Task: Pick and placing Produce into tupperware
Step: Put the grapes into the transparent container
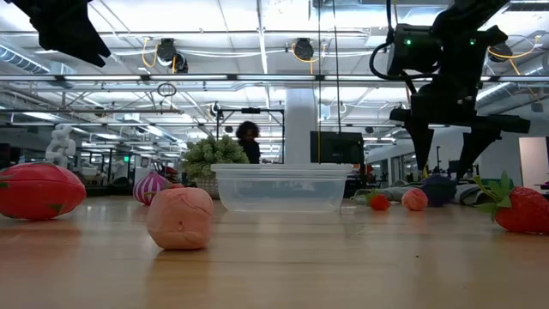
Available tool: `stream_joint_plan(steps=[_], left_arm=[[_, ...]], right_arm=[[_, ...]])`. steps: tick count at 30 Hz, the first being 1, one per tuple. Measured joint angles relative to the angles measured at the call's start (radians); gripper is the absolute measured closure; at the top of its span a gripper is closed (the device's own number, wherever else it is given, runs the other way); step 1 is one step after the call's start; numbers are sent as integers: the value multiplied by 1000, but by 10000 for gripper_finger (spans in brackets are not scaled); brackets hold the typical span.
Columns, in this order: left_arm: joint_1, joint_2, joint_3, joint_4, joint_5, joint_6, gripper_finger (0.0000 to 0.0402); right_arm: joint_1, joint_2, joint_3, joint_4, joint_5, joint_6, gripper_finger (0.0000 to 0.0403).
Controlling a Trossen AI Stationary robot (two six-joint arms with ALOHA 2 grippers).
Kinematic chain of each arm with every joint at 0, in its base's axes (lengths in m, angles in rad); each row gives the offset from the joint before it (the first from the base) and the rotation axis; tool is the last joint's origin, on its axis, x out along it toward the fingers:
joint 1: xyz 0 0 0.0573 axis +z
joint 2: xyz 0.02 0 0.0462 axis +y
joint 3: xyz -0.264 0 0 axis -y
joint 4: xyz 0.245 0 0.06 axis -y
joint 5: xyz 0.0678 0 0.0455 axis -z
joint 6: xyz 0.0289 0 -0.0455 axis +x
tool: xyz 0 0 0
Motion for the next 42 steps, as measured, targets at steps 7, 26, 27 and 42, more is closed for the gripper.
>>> stream_joint_plan(steps=[7,26,27,42], left_arm=[[0,0,0,0,0,0,158],[0,0,0,0,0,0,158],[0,0,0,0,0,0,158],[0,0,0,6,0,0,158]], right_arm=[[0,0,0,0,0,1,128],[0,0,-1,0,-5,-23,128],[0,0,-7,8,-5,-23,128],[0,1,-99,203,-5,-33,128]])
